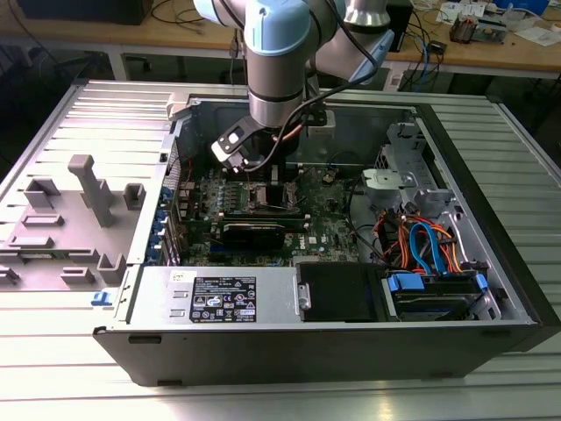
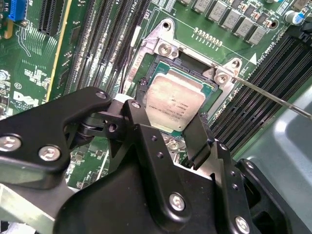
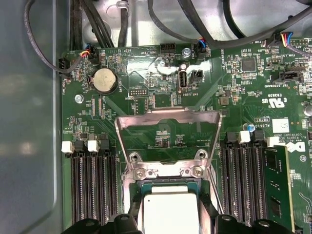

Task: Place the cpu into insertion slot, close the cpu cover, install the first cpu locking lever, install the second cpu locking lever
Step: 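Place the cpu into insertion slot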

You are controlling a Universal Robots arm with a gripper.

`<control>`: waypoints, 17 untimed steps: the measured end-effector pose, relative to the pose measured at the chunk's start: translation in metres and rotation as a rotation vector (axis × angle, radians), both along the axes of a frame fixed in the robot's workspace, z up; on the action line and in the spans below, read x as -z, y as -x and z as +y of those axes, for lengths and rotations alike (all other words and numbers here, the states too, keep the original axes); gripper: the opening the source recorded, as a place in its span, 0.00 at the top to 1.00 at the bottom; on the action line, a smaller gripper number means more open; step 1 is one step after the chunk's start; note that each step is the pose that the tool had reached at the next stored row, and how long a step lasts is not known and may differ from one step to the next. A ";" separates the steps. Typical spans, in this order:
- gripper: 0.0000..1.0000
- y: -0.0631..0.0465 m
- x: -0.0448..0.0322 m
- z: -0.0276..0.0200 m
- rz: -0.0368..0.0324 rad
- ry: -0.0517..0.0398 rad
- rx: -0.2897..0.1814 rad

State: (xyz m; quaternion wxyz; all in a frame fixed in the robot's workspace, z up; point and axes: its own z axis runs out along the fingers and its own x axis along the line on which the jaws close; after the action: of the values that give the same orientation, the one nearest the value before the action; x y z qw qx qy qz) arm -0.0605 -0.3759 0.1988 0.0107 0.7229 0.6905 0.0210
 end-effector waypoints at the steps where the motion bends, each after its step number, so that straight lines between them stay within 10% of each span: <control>1: 0.45 0.000 -0.0001 -0.0001 0.0001 0.0004 0.000; 4: 0.32 0.000 -0.0003 -0.0002 0.0005 0.0009 0.000; 17: 0.32 -0.001 -0.0003 -0.0002 0.0004 0.0009 0.000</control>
State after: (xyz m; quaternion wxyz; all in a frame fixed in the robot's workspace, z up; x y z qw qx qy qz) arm -0.0599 -0.3761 0.1991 0.0109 0.7230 0.6905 0.0205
